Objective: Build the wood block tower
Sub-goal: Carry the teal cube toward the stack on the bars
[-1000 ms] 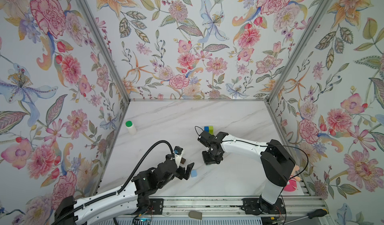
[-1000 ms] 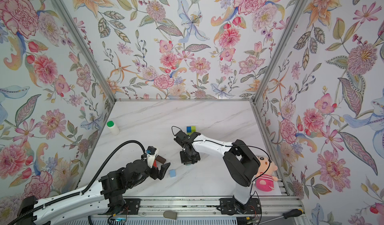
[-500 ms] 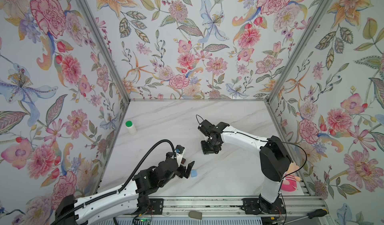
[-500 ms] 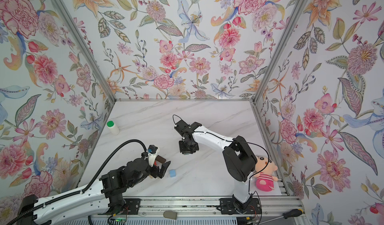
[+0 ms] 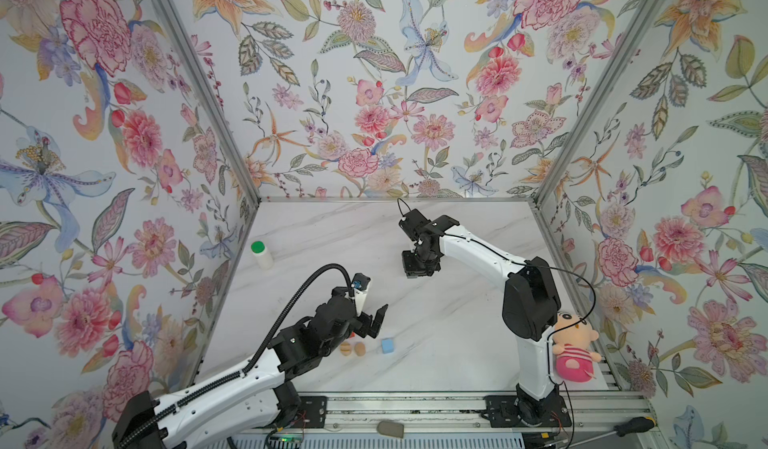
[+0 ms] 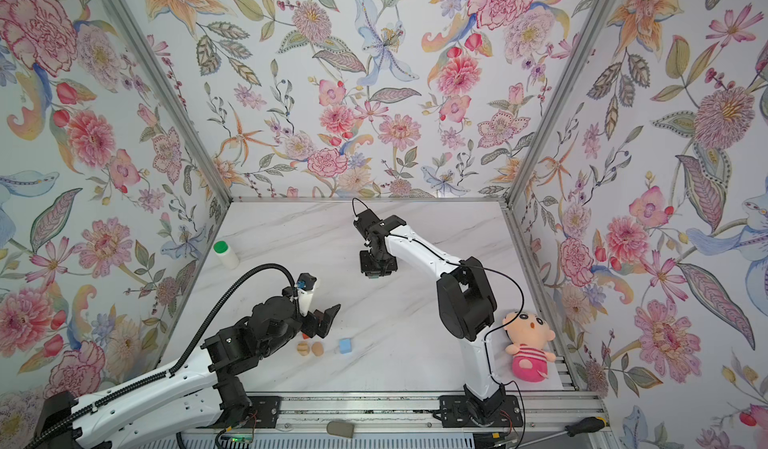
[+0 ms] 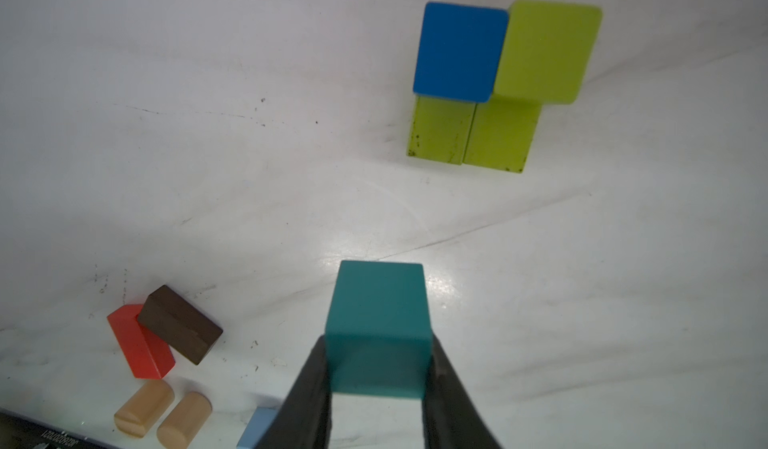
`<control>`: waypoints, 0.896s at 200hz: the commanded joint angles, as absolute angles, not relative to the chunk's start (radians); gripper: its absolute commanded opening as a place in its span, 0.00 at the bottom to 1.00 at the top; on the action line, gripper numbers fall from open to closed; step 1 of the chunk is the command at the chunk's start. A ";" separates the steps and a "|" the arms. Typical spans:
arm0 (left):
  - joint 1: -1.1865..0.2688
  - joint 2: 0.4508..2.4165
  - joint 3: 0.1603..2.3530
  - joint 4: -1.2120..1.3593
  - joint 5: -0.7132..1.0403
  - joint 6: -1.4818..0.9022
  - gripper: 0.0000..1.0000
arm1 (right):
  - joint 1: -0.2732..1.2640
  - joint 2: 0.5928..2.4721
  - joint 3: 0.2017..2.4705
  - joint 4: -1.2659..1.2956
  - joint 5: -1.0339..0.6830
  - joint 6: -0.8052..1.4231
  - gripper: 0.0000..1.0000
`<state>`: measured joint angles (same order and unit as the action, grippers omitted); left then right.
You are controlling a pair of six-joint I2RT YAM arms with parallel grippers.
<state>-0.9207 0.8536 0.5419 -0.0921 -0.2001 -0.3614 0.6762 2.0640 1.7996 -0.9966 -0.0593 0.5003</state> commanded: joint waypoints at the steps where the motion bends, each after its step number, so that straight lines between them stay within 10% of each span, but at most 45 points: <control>1: -0.886 0.881 0.588 -0.050 -0.145 -0.307 0.99 | 0.659 2.110 1.852 -1.052 -0.043 0.477 0.32; 179: -0.732 1.020 0.622 0.020 0.000 -0.241 0.99 | 0.584 2.298 2.045 -1.115 -0.082 0.451 0.32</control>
